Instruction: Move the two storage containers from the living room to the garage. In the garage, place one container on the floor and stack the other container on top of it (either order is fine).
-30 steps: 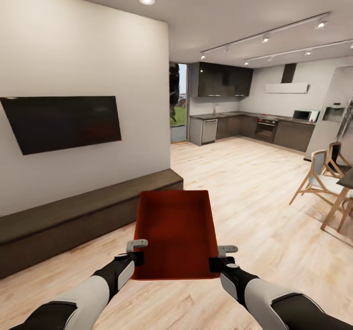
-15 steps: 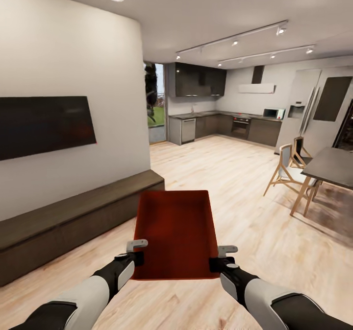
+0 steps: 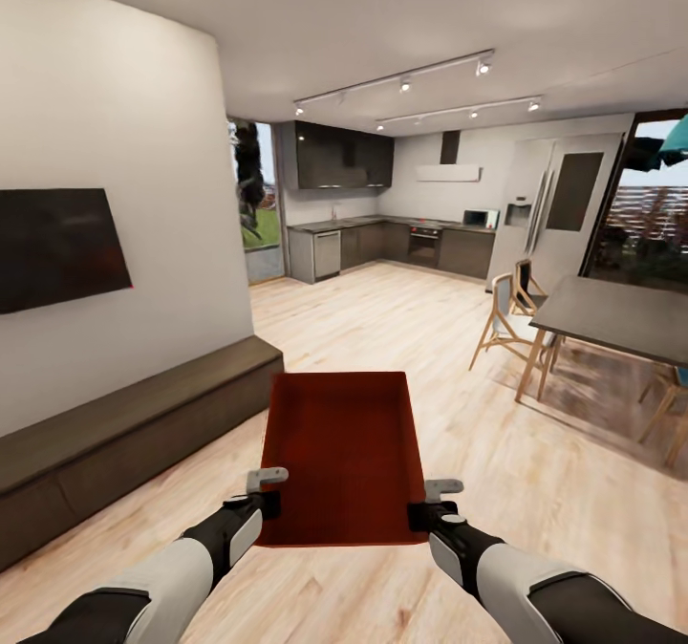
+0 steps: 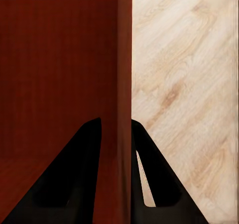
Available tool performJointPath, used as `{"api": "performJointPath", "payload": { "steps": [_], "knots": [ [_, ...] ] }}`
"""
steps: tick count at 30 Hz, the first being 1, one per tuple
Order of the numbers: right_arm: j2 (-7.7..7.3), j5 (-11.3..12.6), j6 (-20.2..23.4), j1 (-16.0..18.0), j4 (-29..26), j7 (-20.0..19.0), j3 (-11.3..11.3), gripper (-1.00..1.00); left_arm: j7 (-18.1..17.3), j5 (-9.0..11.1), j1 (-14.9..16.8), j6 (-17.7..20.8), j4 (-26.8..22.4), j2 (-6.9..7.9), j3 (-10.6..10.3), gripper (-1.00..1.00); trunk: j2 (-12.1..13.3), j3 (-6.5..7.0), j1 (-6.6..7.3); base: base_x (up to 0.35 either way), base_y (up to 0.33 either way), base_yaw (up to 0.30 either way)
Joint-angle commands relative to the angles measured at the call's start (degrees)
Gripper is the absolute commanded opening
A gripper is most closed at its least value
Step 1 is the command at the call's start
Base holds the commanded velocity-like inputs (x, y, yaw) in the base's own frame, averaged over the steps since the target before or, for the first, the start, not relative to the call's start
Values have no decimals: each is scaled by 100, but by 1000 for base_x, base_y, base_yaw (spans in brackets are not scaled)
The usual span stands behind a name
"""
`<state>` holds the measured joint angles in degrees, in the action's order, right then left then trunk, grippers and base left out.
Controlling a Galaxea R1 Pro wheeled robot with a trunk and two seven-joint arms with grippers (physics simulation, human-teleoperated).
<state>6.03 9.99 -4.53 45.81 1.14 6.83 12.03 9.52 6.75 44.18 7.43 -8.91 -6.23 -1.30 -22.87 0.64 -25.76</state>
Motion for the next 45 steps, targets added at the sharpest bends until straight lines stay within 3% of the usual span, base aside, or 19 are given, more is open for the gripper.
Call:
{"api": "performJointPath", "payload": {
  "steps": [1,13,45],
  "knots": [
    [1,98,-38,7,8,486,-138,-100,233,-25,-5,39,-14,105,-19,-100,-5,-2,-2,0,0,-294],
    [-5,99,-39,6,3,486,-139,-100,234,-25,-4,-241,36,146,-19,-100,-5,-2,-2,0,0,-294],
    [-5,99,-32,5,8,486,-139,-100,239,-25,-1,-269,54,133,-32,-100,-5,-2,-2,0,0,-294]
  ]
}}
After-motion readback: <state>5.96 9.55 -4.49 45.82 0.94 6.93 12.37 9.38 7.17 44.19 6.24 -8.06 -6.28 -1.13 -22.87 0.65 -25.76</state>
